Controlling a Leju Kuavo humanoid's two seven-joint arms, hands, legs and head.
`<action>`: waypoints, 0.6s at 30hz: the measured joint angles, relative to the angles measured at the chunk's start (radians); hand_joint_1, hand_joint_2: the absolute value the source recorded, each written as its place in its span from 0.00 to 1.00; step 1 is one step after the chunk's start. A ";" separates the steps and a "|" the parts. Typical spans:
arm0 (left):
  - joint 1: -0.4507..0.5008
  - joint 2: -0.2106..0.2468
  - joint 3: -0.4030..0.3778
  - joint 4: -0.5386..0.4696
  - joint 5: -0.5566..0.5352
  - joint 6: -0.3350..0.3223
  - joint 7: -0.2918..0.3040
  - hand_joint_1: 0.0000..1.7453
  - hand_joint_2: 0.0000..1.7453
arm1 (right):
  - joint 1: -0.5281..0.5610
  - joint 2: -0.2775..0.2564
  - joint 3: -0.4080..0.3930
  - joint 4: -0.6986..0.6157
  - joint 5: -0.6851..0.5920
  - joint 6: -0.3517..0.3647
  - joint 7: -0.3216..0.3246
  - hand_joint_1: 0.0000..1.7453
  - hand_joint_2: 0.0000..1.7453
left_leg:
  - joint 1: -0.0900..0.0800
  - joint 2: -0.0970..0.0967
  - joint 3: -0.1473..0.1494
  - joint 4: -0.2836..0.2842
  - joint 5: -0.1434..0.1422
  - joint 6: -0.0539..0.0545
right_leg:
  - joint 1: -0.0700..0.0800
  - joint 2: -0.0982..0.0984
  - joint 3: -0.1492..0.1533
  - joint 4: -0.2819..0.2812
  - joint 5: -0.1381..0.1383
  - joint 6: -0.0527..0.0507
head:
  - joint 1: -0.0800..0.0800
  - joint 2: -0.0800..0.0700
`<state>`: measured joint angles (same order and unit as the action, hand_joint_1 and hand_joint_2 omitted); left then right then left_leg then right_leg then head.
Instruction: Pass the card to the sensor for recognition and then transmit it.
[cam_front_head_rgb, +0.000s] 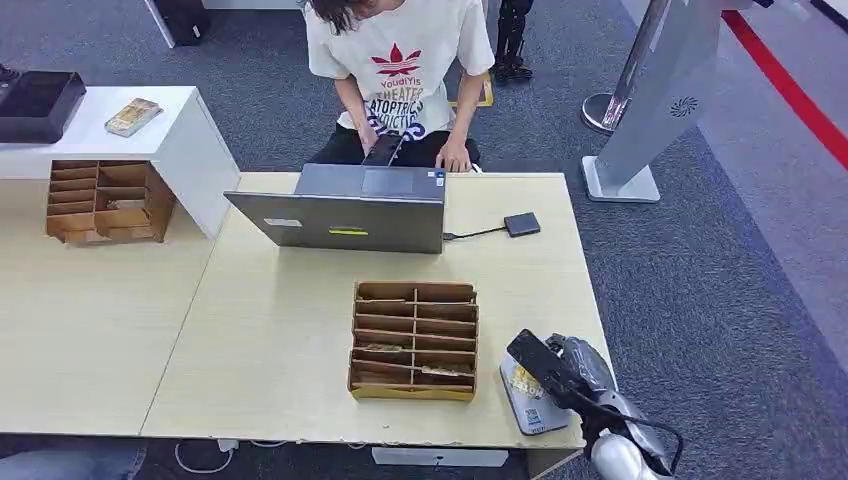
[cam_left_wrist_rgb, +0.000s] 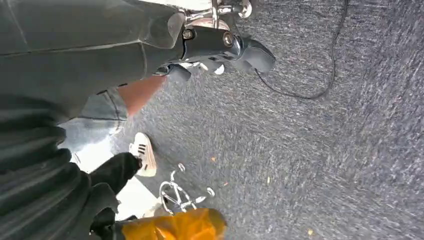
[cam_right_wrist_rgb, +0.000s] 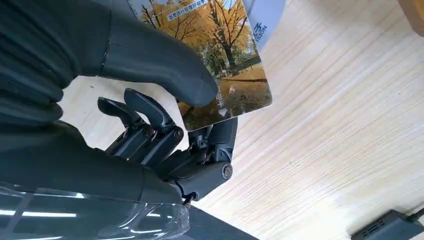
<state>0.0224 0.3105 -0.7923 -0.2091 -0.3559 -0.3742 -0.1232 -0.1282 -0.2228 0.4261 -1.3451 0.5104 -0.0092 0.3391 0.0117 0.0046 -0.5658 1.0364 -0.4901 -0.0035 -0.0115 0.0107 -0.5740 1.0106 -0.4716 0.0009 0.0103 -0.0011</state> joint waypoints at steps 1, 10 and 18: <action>-0.001 0.000 -0.003 0.000 0.000 0.000 0.000 0.00 1.00 | -0.001 0.000 0.000 0.001 0.000 0.000 0.000 1.00 1.00 | 0.000 0.000 0.000 0.000 0.000 0.000 | 0.000 0.000 0.000 0.000 0.000 0.000 | 0.000 0.000; -0.003 0.001 -0.030 0.000 -0.010 0.000 -0.002 0.00 1.00 | -0.009 0.000 0.007 0.008 0.000 0.000 0.000 1.00 1.00 | 0.000 0.000 0.000 0.000 0.000 0.000 | 0.000 0.000 0.000 0.000 0.000 0.000 | 0.000 0.000; -0.004 0.002 -0.041 0.000 -0.025 0.000 -0.005 0.00 1.00 | -0.012 0.000 0.011 0.011 0.000 0.000 0.000 1.00 1.00 | 0.000 0.000 0.001 0.000 0.000 0.000 | 0.000 0.000 0.000 0.000 0.000 0.000 | 0.000 0.000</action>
<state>0.0180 0.3120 -0.8335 -0.2094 -0.3814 -0.3742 -0.1282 -0.1402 -0.2228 0.4368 -1.3340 0.5104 -0.0092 0.3391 0.0117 0.0047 -0.5651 1.0363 -0.4901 -0.0036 -0.0115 0.0108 -0.5737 1.0106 -0.4715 0.0008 0.0103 -0.0011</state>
